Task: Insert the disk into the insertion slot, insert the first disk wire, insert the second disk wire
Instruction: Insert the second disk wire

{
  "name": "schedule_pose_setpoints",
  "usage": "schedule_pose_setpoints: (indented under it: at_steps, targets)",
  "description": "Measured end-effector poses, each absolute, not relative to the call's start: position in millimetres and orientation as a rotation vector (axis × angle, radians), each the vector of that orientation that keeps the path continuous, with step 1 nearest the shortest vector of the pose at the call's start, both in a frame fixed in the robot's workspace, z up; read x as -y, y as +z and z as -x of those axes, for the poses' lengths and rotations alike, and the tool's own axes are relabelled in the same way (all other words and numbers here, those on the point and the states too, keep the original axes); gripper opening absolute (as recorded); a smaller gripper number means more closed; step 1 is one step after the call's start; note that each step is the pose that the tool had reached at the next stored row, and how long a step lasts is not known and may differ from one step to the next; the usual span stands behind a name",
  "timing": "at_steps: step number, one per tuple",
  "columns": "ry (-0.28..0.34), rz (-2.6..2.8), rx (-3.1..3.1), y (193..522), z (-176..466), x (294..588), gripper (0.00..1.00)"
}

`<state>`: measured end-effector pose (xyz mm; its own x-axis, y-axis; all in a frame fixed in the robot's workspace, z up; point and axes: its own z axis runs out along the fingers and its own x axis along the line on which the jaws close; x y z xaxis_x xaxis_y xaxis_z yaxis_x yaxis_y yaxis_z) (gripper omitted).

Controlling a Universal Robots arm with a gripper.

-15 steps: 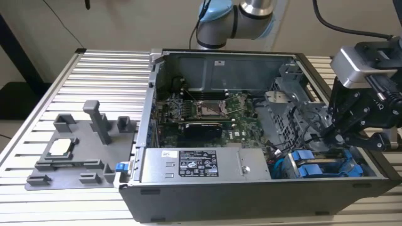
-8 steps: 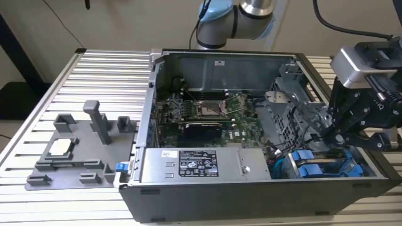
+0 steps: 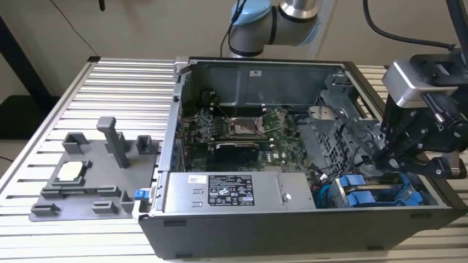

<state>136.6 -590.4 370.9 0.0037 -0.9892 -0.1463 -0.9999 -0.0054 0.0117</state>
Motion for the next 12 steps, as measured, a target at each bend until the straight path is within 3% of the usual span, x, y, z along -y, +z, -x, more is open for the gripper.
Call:
schedule_pose_setpoints:
  at_steps: [12]
  targets:
    - [0.161,2.142,-2.129,358,-138,591,0.16]
